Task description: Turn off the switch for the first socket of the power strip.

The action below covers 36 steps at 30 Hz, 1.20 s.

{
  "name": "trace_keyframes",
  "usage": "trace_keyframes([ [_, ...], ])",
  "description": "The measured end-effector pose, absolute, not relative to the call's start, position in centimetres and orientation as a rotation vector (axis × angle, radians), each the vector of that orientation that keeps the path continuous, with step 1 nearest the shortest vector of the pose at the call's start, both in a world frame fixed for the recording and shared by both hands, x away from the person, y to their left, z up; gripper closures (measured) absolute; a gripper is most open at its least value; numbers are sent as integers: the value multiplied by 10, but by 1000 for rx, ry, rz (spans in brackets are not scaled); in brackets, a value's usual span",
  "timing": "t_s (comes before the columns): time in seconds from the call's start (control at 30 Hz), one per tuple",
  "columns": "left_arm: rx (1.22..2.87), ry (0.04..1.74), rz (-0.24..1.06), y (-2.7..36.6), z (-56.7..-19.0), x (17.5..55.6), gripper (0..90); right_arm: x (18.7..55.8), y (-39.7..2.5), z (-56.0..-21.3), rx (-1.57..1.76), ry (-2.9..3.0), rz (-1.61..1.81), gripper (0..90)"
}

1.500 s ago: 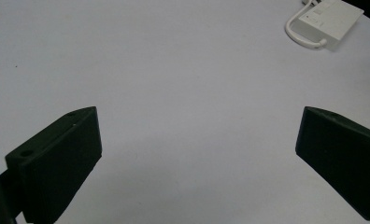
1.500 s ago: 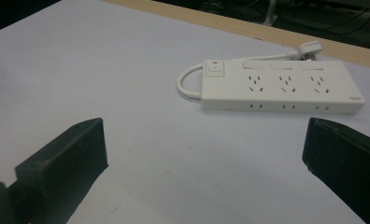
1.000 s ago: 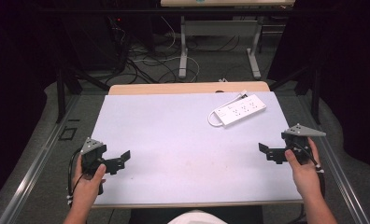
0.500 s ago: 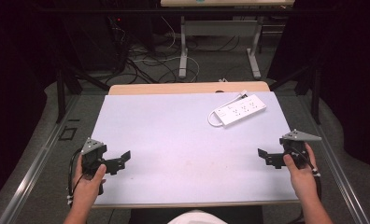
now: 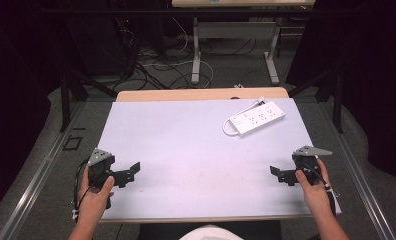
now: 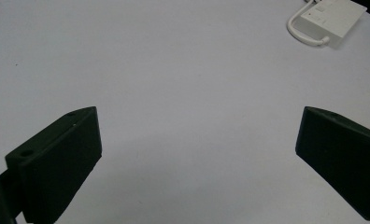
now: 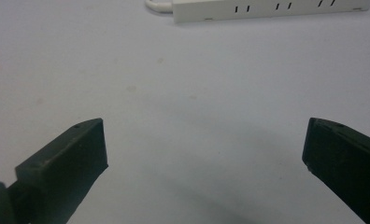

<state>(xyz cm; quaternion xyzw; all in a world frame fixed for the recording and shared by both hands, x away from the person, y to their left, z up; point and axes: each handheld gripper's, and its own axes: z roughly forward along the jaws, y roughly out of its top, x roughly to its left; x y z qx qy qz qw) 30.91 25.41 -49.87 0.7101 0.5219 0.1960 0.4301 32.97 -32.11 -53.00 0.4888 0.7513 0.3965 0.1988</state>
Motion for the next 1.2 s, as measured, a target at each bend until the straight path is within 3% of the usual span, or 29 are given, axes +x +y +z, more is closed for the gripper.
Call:
trace_keyframes([
  [1.2, 1778, 1301, 485, 253, -501, 311, 2, 331, -308, -542, 1337, 2148, 1110, 0],
])
